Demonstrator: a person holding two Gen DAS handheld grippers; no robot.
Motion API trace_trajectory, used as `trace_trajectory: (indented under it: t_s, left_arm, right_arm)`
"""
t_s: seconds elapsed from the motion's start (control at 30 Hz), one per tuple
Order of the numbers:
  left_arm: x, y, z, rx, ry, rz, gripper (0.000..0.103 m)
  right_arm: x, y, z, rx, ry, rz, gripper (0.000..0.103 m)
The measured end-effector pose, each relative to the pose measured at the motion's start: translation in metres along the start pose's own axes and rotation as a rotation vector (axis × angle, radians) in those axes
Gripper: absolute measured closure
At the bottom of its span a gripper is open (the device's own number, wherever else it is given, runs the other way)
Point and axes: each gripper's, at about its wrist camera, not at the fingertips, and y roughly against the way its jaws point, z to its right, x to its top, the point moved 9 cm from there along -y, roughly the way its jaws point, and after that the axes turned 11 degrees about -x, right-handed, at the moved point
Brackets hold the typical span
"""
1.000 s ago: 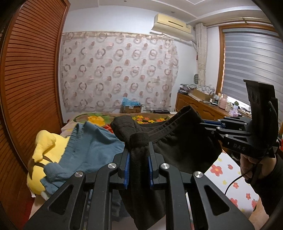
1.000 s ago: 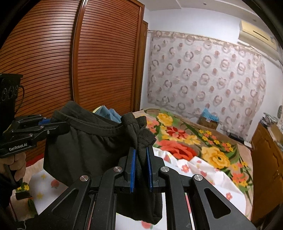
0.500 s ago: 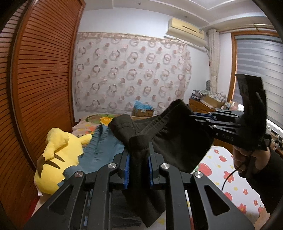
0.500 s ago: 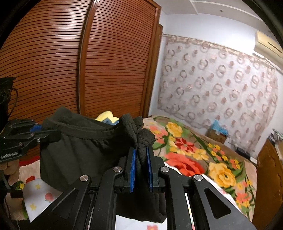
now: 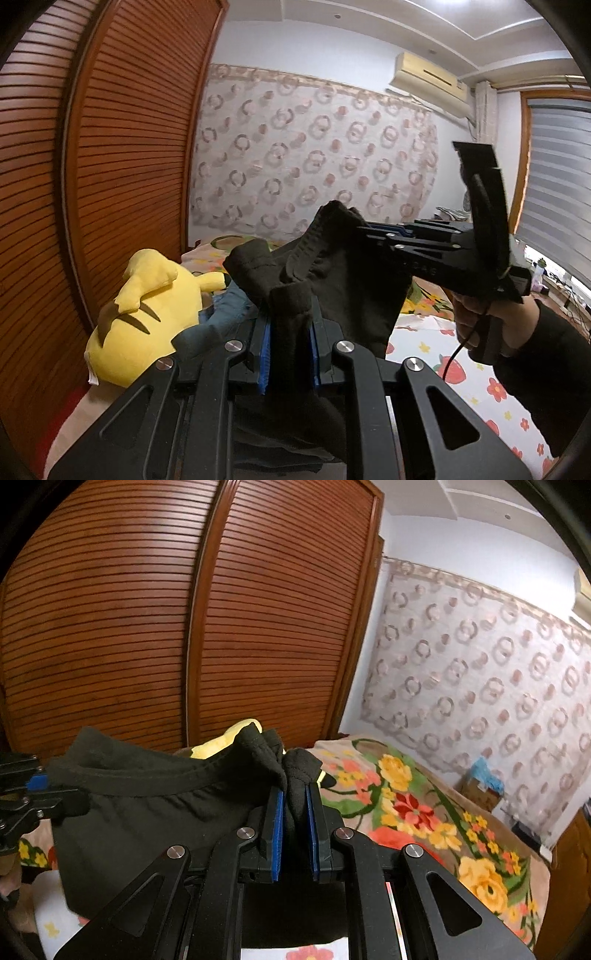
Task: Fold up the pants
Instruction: 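Carry the folded black pants over the blue jeans stack with both grippers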
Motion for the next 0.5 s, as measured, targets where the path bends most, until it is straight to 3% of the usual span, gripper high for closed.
trace_trajectory:
  t_s: [0.17,0.5]
  left_arm:
    - [-0.002,0.006,0.000,0.007,0.028,0.027,0.085]
    - [-0.017,-0.003,-0.023,0.086,0.041,-0.034,0.085]
  right_arm:
    - [-0.003,-0.005,0.001,0.035,-0.010,0.007,0.091]
    - [-0.007,-0.033,-0.003,0.081,0.005,-0.032,0.091]
